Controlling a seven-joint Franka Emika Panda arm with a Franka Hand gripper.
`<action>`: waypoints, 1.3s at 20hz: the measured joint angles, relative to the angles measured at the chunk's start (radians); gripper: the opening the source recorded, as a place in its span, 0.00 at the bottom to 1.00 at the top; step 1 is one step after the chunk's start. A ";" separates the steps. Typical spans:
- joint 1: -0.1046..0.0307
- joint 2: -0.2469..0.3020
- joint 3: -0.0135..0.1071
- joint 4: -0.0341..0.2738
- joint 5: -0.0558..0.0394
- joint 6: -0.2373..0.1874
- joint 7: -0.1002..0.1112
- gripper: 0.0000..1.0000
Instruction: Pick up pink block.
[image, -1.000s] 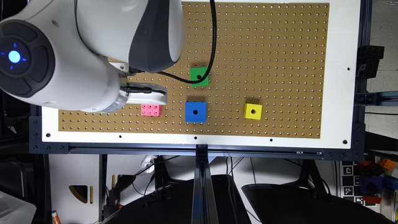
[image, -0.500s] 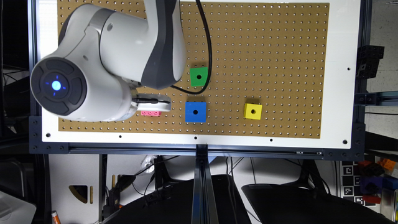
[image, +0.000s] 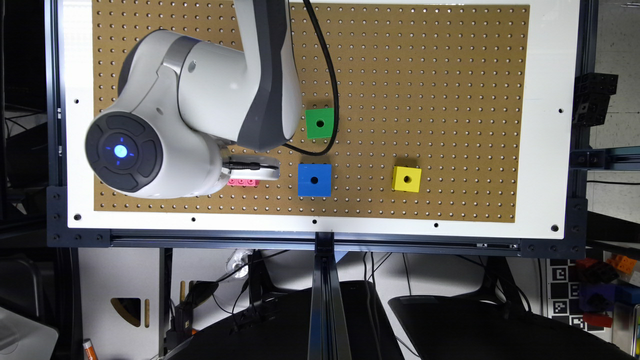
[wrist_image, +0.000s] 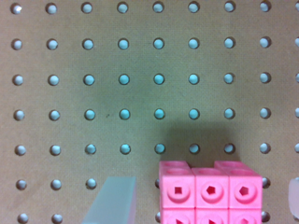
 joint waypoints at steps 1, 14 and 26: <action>0.000 0.033 0.002 0.006 0.0000 0.029 0.000 1.00; 0.010 0.099 0.006 0.064 0.0000 0.040 0.003 1.00; 0.010 0.113 0.006 0.080 0.0000 0.040 0.003 1.00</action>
